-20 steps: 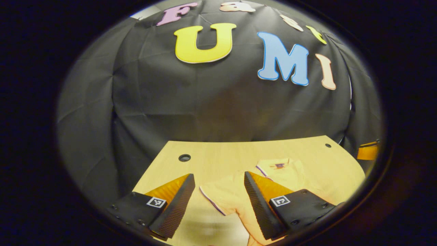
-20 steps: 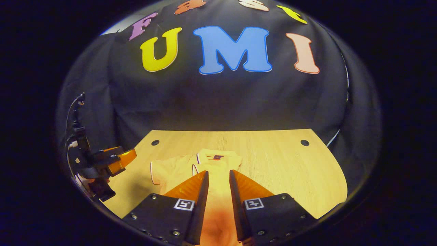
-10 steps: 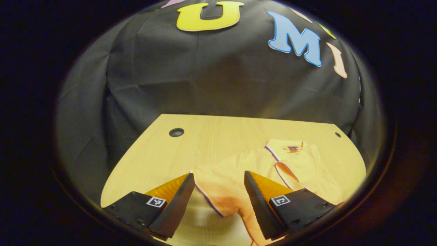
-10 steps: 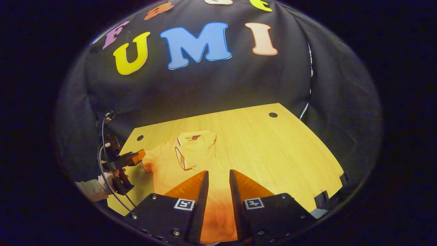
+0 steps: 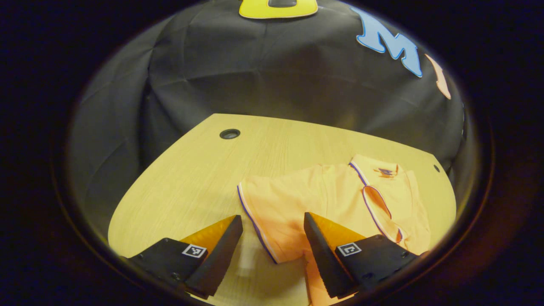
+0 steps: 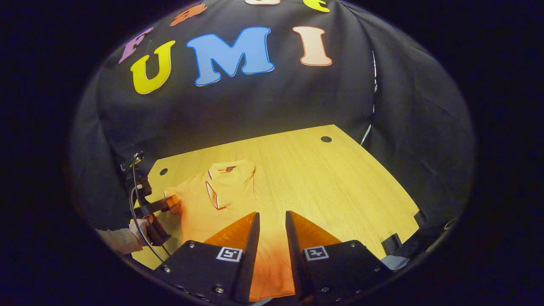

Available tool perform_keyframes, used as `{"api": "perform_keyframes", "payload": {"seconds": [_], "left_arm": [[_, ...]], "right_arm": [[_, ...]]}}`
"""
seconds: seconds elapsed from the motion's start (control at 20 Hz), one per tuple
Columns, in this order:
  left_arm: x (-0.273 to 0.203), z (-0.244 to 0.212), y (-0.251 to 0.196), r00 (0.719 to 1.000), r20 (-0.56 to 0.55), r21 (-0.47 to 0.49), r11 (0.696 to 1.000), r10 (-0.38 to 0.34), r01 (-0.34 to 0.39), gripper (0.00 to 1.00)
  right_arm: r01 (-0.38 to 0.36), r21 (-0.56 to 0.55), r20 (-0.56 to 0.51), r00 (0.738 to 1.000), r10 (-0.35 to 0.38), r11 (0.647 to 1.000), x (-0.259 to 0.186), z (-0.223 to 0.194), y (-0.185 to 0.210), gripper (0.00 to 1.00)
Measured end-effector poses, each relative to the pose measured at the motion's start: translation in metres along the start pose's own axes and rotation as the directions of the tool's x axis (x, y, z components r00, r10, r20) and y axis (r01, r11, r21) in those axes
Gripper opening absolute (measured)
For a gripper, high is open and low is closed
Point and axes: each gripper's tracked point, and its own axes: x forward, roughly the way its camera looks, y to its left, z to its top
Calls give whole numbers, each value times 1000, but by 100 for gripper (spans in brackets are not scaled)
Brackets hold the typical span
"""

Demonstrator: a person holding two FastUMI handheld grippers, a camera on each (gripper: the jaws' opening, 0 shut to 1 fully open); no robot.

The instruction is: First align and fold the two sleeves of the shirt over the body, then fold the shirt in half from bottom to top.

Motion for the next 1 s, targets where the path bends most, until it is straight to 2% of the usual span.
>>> {"api": "perform_keyframes", "payload": {"seconds": [0.25,0.3,0.4,0.45,0.5,0.55,0.6,0.65,0.75,0.8,0.85,0.9,0.95,1.0], "left_arm": [[11,-13,11,998,-37,12,998,54,-53,96],[11,-13,14,997,-33,14,998,69,-68,87],[12,-13,19,995,-31,22,996,92,-92,77],[13,-11,18,996,-26,24,996,91,-90,58],[15,-13,17,995,-29,34,995,98,-97,48],[15,-12,17,995,-29,42,994,99,-97,30],[14,-11,16,995,-28,45,994,99,-97,33],[14,-8,14,995,-24,47,994,98,-97,29],[16,-9,11,993,-26,74,991,113,-110,12],[17,-7,7,994,-25,91,990,109,-107,17],[18,-3,2,995,-18,109,989,102,-99,7],[19,0,-5,996,-13,130,988,91,-89,7],[20,4,-14,997,-4,157,985,77,-75,17],[18,13,-30,999,12,193,980,48,-49,12]], "right_arm": [[6,8,-10,1000,-6,1000,3,-1,-4,39],[10,7,-12,1000,-10,1000,4,-1,-6,39],[11,9,-20,1000,-10,1000,5,-3,-6,39],[10,11,-23,1000,-10,1000,7,-3,-6,39],[9,12,-26,1000,-9,1000,6,-3,-6,39],[6,11,-28,1000,-6,1000,7,-3,-6,39],[5,9,-32,999,-5,1000,7,-6,-6,39],[5,7,-32,999,-4,1000,8,-5,-5,39],[4,7,-33,999,-4,1000,6,-5,-6,39],[4,8,-32,999,-4,1000,6,-5,-7,39],[5,9,-33,999,-5,1000,6,-5,-8,39],[8,11,-34,999,-8,1000,6,-6,-10,39],[12,14,-34,999,-11,1000,5,-6,-12,39],[16,17,-34,999,-16,1000,4,-7,-14,39]]}}
